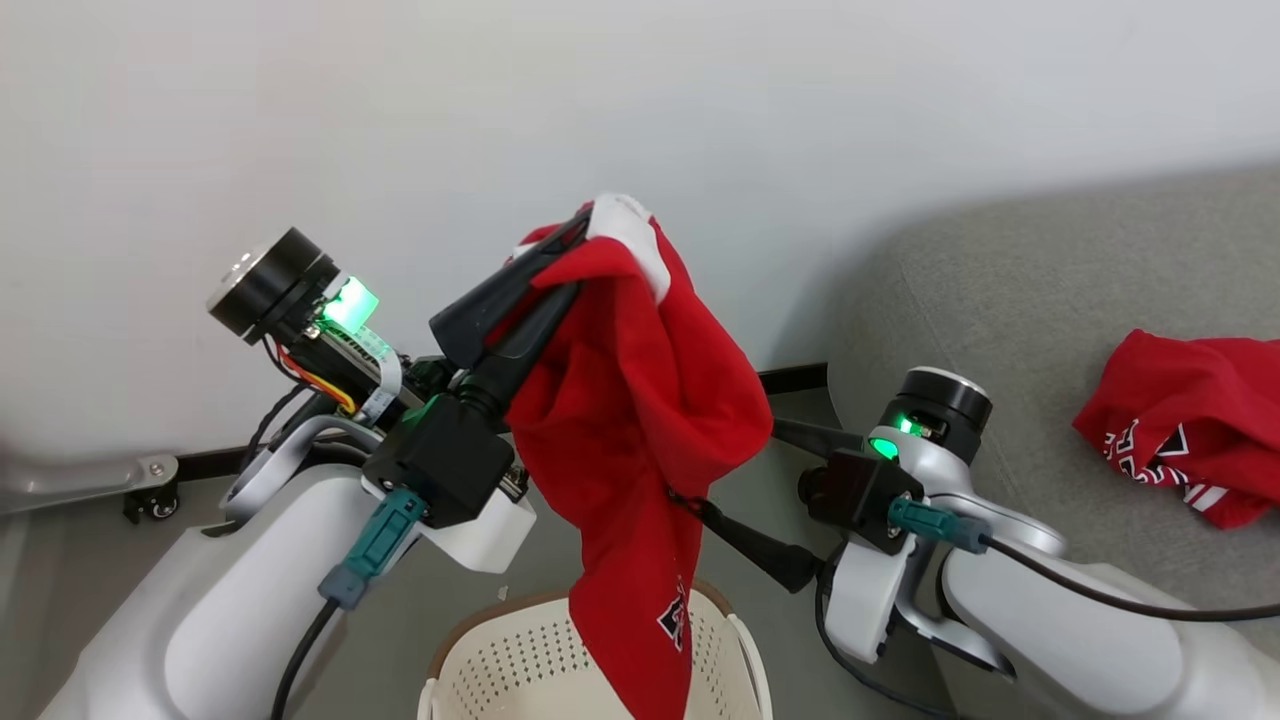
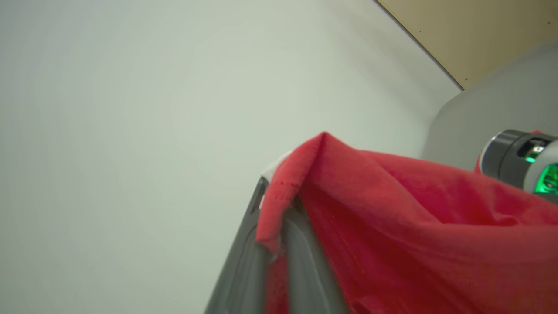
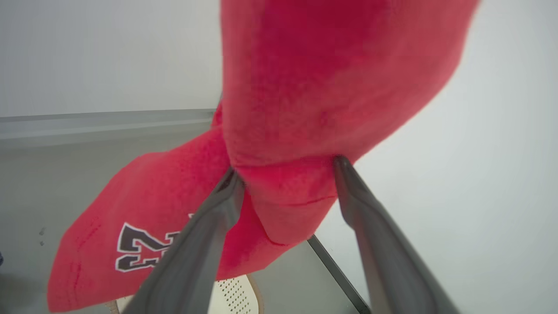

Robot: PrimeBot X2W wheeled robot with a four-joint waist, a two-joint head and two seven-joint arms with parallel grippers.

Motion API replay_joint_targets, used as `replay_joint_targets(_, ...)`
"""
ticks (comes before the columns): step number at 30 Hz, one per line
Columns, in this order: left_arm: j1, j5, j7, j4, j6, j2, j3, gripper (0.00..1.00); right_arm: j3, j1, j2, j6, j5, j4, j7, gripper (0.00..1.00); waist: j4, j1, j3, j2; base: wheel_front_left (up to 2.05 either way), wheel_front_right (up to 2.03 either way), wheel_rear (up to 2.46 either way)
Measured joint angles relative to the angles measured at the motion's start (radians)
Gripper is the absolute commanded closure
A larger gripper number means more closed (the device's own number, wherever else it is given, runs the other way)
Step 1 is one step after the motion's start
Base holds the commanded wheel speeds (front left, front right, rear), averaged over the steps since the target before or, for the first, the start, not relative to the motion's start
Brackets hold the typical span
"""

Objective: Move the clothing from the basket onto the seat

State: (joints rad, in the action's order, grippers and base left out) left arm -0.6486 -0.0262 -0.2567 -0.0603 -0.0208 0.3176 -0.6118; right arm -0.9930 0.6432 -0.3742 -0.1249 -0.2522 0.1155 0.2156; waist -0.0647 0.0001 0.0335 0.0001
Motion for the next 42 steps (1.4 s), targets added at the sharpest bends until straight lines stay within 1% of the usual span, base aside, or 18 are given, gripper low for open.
replay_joint_targets(1,0.0,0.0,0.0,0.001,0.007,-0.003,-0.002,1.0,0.005,0.003,0.003,0.0,0.0,0.003,0.0,0.0,0.003,-0.0001,0.003,0.0,0.0,0.0,0.0)
replay_joint_targets(7,0.005,-0.006,0.003,0.001,0.01,-0.014,-0.017,1.0,0.012,0.011,0.034,0.0,0.002,0.034,0.0,0.0,0.016,0.0,0.013,0.0,0.0,0.0,0.0)
replay_joint_targets(10,0.006,-0.012,0.009,0.002,0.016,-0.02,-0.018,1.0,0.0,0.014,0.065,0.0,0.003,0.048,0.002,0.0,0.022,0.0,0.014,0.0,0.0,0.0,0.0)
replay_joint_targets(11,0.006,-0.017,0.009,0.002,0.016,-0.021,-0.018,1.0,-0.008,0.017,0.072,0.0,0.003,0.05,0.005,0.18,0.023,-0.0001,0.013,0.0,0.0,0.0,0.0)
replay_joint_targets(12,0.007,-0.026,0.009,0.003,0.016,-0.021,-0.018,1.0,-0.013,0.02,0.08,0.0,0.004,0.053,0.005,0.47,0.023,0.0,0.013,0.0,0.0,0.0,0.0)
replay_joint_targets(14,0.009,-0.028,0.009,0.004,0.016,-0.022,-0.018,1.0,-0.018,0.023,0.093,0.0,0.01,0.059,0.014,0.65,0.024,-0.0001,0.011,0.0,0.0,0.0,0.0)
replay_joint_targets(15,0.014,-0.031,0.009,0.006,0.016,-0.024,-0.019,1.0,-0.022,0.025,0.102,0.0,0.023,0.068,0.015,0.97,0.024,0.0,0.01,0.0,0.0,0.0,0.0)
replay_joint_targets(16,0.017,-0.033,0.009,0.007,0.016,-0.025,-0.019,1.0,-0.021,0.026,0.107,0.0,0.027,0.075,0.015,1.0,0.024,0.0,0.01,0.0,0.0,0.0,0.0)
replay_joint_targets(22,0.028,-0.043,0.01,0.026,0.016,-0.023,-0.015,1.0,-0.02,0.033,0.113,0.0,0.041,0.099,0.025,1.0,0.023,0.0,0.007,0.0,0.0,0.0,0.0)
replay_joint_targets(27,0.064,-0.063,0.015,0.065,0.014,-0.012,0.003,1.0,-0.006,0.014,0.106,0.0,0.03,0.115,0.029,1.0,0.016,0.0,0.006,0.0,0.0,0.0,0.0)
replay_joint_targets(30,0.094,-0.086,0.019,0.096,0.006,-0.006,0.017,1.0,0.036,-0.014,0.091,0.0,0.008,0.116,0.032,1.0,0.01,0.0,0.005,0.0,0.0,0.0,0.0)
replay_joint_targets(40,0.201,-0.194,0.024,0.184,0.005,-0.007,0.056,1.0,0.215,-0.081,0.047,0.0,-0.041,0.113,0.032,1.0,-0.024,0.0,0.006,0.0,0.0,0.0,0.0)
replay_joint_targets(41,0.21,-0.206,0.024,0.188,0.005,-0.01,0.057,0.91,0.234,-0.086,0.044,0.0,-0.047,0.113,0.032,1.0,-0.028,0.0,0.006,0.0,0.0,0.0,0.0)
replay_joint_targets(42,0.219,-0.221,0.024,0.193,0.006,-0.014,0.057,0.63,0.25,-0.089,0.041,0.0,-0.052,0.113,0.033,1.0,-0.032,0.0,0.006,0.0,0.0,0.0,0.0)
